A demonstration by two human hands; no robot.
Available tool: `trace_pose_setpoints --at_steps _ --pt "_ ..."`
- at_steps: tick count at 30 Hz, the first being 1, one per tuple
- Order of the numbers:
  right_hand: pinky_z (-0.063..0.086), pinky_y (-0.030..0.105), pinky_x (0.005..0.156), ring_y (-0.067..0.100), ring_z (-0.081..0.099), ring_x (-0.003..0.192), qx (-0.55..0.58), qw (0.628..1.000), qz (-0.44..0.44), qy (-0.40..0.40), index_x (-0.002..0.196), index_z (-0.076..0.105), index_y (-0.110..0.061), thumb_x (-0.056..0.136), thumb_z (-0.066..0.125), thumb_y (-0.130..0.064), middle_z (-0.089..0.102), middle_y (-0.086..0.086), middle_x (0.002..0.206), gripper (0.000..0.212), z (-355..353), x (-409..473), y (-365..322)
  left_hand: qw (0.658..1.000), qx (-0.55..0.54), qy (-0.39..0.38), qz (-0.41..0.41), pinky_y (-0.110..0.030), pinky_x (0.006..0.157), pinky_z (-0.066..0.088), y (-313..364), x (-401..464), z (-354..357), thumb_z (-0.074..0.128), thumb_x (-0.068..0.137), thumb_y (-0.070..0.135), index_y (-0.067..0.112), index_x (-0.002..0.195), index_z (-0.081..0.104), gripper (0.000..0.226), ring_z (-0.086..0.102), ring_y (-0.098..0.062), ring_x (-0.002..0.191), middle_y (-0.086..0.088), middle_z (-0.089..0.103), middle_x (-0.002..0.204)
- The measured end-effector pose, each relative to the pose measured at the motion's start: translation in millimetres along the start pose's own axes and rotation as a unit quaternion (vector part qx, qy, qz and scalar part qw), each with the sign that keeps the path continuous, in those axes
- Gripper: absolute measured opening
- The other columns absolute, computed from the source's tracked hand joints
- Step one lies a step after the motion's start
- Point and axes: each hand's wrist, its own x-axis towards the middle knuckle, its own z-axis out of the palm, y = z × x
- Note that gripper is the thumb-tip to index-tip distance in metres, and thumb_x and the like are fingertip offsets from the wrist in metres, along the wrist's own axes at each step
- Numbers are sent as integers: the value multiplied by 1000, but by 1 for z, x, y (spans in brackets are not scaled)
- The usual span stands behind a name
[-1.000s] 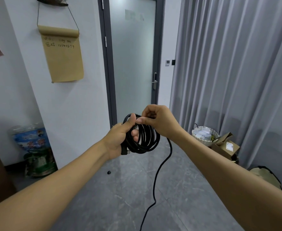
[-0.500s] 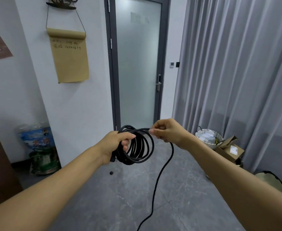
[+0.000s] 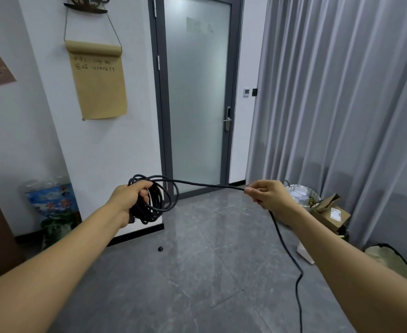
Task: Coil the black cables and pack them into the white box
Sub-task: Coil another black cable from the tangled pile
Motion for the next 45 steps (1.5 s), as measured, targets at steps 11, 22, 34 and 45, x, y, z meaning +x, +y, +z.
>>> trace_pose_setpoints --at_steps 11,22,34,45 --pt "41 30 64 32 60 80 -473 874 -113 -6 83 64 -8 96 47 -38 65 10 85 37 24 -3 -51 960 111 167 196 -26 49 46 -1 1 31 58 83 16 3 74 59 16 61 -20 54 -9 61 62" --pt "47 33 71 19 58 89 -531 789 -278 -136 108 64 -27 98 40 -34 61 -9 103 27 50 -12 -76 912 215 213 276 -37 66 55 -4 0 45 58 87 28 6 84 61 23 61 -16 56 1 66 62" --pt "43 19 75 -1 51 73 -260 890 -297 -228 96 72 -9 92 57 -19 52 -18 80 18 59 -12 -89 941 229 10 251 -14 39 36 -10 -32 68 60 91 30 2 72 63 34 53 -6 43 1 62 55" --pt "28 23 50 8 32 47 -162 963 -198 -90 61 60 -8 64 82 -38 41 -4 49 37 43 -6 -82 972 23 -233 17 -19 39 42 -9 -49 77 55 87 46 13 65 54 39 48 -12 41 1 47 48"
